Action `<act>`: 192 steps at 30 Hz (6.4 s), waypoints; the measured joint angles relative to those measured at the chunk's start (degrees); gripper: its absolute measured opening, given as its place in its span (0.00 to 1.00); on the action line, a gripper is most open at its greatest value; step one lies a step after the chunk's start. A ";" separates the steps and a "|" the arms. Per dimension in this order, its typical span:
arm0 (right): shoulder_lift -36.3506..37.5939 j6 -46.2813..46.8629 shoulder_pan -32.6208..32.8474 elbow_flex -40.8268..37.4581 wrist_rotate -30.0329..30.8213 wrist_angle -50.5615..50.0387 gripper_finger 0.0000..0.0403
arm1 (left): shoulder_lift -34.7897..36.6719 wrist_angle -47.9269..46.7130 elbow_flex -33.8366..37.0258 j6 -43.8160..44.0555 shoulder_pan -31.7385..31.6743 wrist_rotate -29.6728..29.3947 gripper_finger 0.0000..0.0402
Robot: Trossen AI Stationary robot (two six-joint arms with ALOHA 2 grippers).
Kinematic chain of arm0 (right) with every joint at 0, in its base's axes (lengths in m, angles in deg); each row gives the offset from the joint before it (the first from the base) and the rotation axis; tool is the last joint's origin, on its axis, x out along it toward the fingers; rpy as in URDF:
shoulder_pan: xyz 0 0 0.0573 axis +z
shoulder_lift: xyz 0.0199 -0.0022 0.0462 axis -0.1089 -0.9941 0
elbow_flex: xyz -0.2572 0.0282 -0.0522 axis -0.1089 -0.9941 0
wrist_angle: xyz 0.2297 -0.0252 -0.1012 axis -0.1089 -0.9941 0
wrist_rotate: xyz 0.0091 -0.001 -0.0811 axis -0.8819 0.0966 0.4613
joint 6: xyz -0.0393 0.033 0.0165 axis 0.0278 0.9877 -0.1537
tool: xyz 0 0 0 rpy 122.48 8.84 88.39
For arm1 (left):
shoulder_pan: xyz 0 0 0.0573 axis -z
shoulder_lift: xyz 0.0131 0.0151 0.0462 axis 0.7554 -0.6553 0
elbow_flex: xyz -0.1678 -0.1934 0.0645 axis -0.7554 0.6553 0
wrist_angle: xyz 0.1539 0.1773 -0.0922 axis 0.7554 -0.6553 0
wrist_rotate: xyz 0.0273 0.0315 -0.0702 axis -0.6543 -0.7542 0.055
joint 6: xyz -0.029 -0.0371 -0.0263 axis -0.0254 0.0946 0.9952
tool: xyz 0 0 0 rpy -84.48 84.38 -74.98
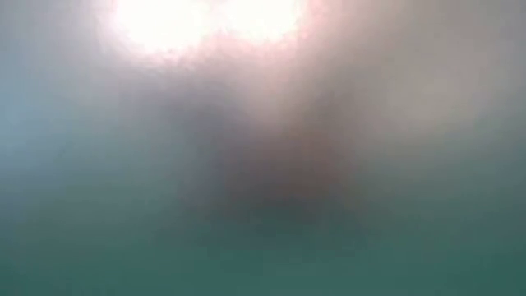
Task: Sort Maruchan noodles
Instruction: Put the blue noodle pack into the yellow bin
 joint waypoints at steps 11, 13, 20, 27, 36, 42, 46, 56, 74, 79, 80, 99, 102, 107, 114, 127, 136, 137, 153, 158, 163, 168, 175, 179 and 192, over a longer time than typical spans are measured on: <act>9.24 -13.36 -1.60 5.23 13.08 -13.99 0.04 | 2.66 5.24 7.24 3.90 0.07 -3.42 0.23; 11.81 -14.94 -2.03 5.43 15.84 -16.27 0.04 | 2.54 5.93 8.01 4.02 0.07 -3.38 0.23; 21.41 -18.98 -2.50 5.48 25.26 -19.24 0.04 | 2.30 8.14 8.88 2.80 0.07 -3.99 0.23; 26.47 -28.14 -4.14 5.45 38.74 -28.16 0.04 | 2.04 10.44 8.86 1.86 0.07 -3.98 0.23; 26.53 -24.73 -11.10 1.31 46.49 -33.06 0.04 | 2.02 10.79 8.62 1.45 0.53 -3.97 0.23; 26.57 -24.39 -15.05 -1.08 46.26 -32.48 0.04 | 2.02 10.79 8.62 1.31 1.20 -3.95 0.23; 26.14 -26.82 -16.95 -3.14 46.46 -30.08 0.04 | 2.02 10.85 8.64 1.29 1.20 -3.95 0.23; 24.21 -33.40 -19.95 -9.95 46.33 -17.15 0.04 | 2.02 10.95 8.64 1.29 1.25 -3.93 0.23; 23.93 -31.41 -20.52 -14.00 51.06 -6.72 0.26 | 1.99 10.99 8.66 1.03 1.25 -3.91 0.23; 23.93 -27.39 -20.52 -14.00 51.85 -6.97 0.35 | 1.99 10.99 8.66 1.03 1.25 -3.91 0.23; 23.93 -24.49 -20.52 -13.81 52.59 -7.41 0.36 | 1.99 10.99 8.66 1.03 1.25 -3.91 0.23; 24.34 -2.00 -20.39 0.71 53.93 -20.77 0.36 | 1.99 12.09 6.63 1.05 1.25 -2.06 0.23; 24.36 -0.13 -19.62 0.59 53.85 -20.70 0.35 | 1.99 12.06 5.46 1.07 1.25 1.04 0.23; 24.38 0.31 -15.34 -0.95 53.60 -20.83 0.33 | 2.02 11.57 3.41 1.05 1.45 5.26 0.23; 26.04 4.51 -4.56 -2.88 53.32 -24.76 0.32 | 2.06 10.58 2.82 1.32 3.03 7.65 0.23; 32.54 26.69 22.19 -12.34 50.36 -27.40 0.30 | 2.06 10.62 2.96 2.49 5.25 7.69 0.23; 34.82 57.19 39.91 -19.72 40.82 -32.15 0.28 | 2.10 10.73 2.98 -0.78 5.42 7.67 0.23; 34.83 59.88 41.65 -20.14 39.32 -32.20 0.28 | 2.10 10.73 2.98 -1.10 5.42 7.68 0.23; 34.00 79.24 55.76 -22.84 29.80 -43.09 0.21 | 2.12 10.77 2.80 -2.49 5.42 7.66 0.23; 34.00 78.37 55.65 -26.44 30.11 -43.13 0.19 | 2.12 10.79 2.80 -2.38 5.42 7.66 0.23; 34.00 75.42 55.34 -27.40 35.35 -37.47 0.16 | 2.12 11.54 2.78 -2.38 5.42 7.66 0.23; 34.00 65.28 55.34 -27.38 44.86 -25.18 0.16 | 2.12 11.69 2.78 -2.38 5.42 7.66 0.23; 34.00 54.62 52.94 -27.08 60.53 -11.07 0.16 | 2.12 11.67 2.78 -2.14 5.42 7.66 0.23; 34.00 54.94 52.09 -26.24 50.27 -13.94 0.16 | 2.12 11.65 2.78 -2.23 5.42 7.66 0.23; 34.00 56.71 50.73 -27.70 41.83 -16.67 0.16 | 2.12 11.63 2.78 -2.81 5.42 7.66 0.23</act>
